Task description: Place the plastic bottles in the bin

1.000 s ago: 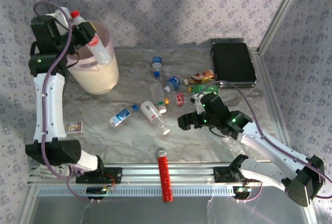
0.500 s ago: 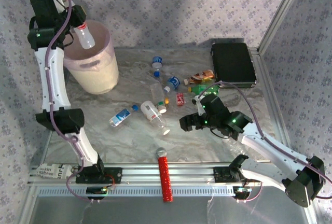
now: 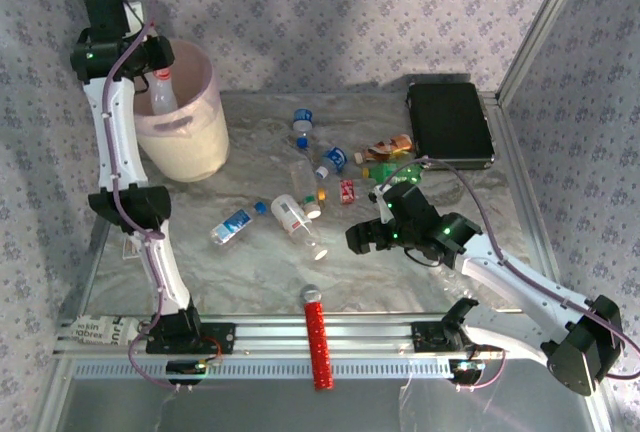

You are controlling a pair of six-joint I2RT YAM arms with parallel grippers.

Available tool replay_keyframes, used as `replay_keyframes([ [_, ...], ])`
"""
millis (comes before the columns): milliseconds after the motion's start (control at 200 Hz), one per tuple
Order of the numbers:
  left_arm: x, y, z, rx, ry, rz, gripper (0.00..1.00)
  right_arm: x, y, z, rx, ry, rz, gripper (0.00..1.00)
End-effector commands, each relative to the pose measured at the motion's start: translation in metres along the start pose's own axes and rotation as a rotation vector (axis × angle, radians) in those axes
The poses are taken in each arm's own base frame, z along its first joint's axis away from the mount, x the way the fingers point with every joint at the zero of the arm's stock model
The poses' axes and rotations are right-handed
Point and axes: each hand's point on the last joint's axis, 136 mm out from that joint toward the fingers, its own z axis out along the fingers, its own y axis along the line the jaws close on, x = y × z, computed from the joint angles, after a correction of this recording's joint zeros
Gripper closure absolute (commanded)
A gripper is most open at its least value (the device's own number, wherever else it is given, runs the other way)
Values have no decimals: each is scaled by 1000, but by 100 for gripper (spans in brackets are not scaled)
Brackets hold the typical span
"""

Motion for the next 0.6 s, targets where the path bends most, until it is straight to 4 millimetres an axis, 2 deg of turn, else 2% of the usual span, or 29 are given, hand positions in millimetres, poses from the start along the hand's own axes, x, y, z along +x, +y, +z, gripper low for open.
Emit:
replay_keyframes([
  [0,12,6,10,-26,50,41,56,5,-6,1,29,15,-2,3],
  [260,44,10,40,-23,168,54,54,9,-10,6,39,26,-4,3],
  [415,58,11,51,-28,217,58,42,11,-12,5,43,25,-3,3],
  [515,59,8,52,-26,223,65,30,13,-13,5,46,24,-2,3],
  [600,59,6,52,-24,220,69,25,13,-14,4,45,23,0,3],
])
